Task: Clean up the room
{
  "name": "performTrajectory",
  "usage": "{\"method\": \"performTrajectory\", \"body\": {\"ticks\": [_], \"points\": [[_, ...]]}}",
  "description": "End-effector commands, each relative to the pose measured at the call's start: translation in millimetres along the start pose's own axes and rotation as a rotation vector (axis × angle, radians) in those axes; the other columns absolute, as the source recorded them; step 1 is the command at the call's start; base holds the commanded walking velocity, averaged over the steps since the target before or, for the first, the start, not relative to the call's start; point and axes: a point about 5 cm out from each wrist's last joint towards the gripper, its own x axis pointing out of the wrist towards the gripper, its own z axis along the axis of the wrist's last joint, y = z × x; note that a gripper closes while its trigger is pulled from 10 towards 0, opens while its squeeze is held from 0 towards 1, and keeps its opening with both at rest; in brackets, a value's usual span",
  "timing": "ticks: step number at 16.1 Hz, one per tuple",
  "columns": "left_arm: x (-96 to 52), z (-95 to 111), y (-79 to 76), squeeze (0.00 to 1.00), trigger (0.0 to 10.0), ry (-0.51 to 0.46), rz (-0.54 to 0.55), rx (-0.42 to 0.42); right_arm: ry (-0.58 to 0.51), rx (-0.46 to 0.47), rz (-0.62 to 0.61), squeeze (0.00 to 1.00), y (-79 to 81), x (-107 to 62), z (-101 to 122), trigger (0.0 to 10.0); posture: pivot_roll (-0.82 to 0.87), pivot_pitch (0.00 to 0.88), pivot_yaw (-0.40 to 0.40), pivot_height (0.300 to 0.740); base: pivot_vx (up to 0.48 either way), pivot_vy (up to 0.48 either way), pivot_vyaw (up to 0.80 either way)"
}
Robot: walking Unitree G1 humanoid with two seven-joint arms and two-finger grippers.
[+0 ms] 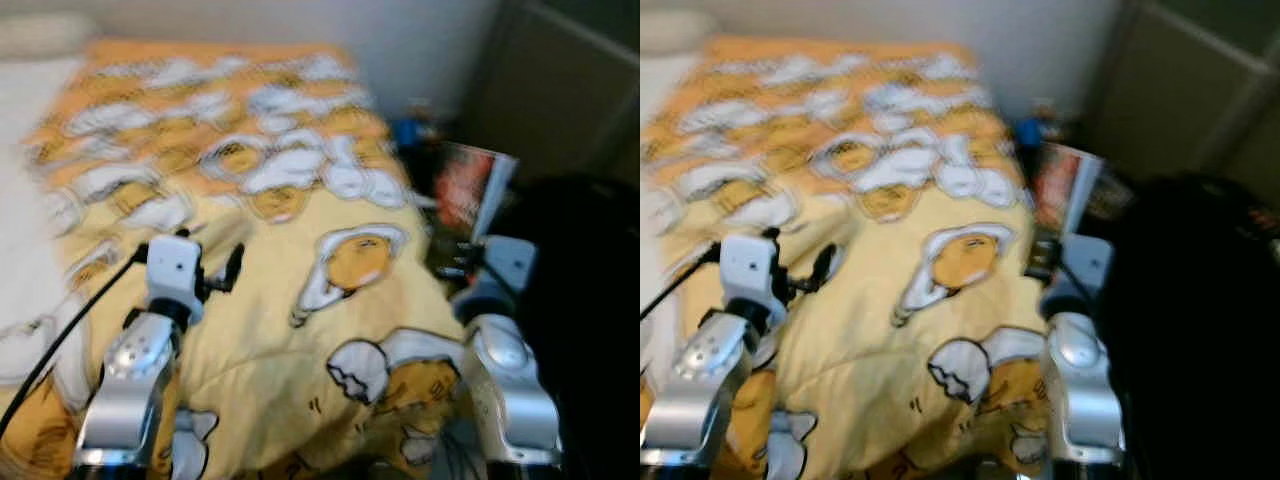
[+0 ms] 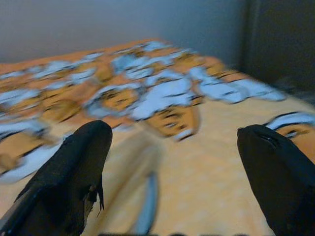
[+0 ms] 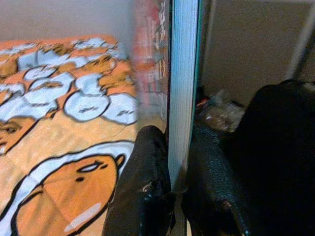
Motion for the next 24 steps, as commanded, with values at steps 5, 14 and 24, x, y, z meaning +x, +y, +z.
{"method": "performTrajectory", "body": {"ticks": [5, 14, 24], "points": [[4.7, 7, -10.2, 0.00, 10.0, -0.022, -0.020, 0.008, -0.061, -0.012, 0.015, 0.00, -0.3, 1.7, 13, 10.0, -0.04, 0.000, -0.011, 0.740, 0.000, 0.279, -0.61], [3.7, 5, -3.9, 0.00, 10.0, -0.004, 0.019, 0.023, -0.044, -0.024, 0.177, 0.00, 18.4, 5.8, 10, 10.0, -0.01, 0.000, -0.025, 0.740, 0.000, 0.278, 0.13], [4.4, 10, 3.3, 0.00, 10.0, -0.021, 0.038, 0.039, -0.049, 0.027, 0.073, 0.00, 5.1, 10.3, 11, 10.0, -0.02, 0.000, -0.022, 0.740, 0.000, 0.275, 0.16]]}}
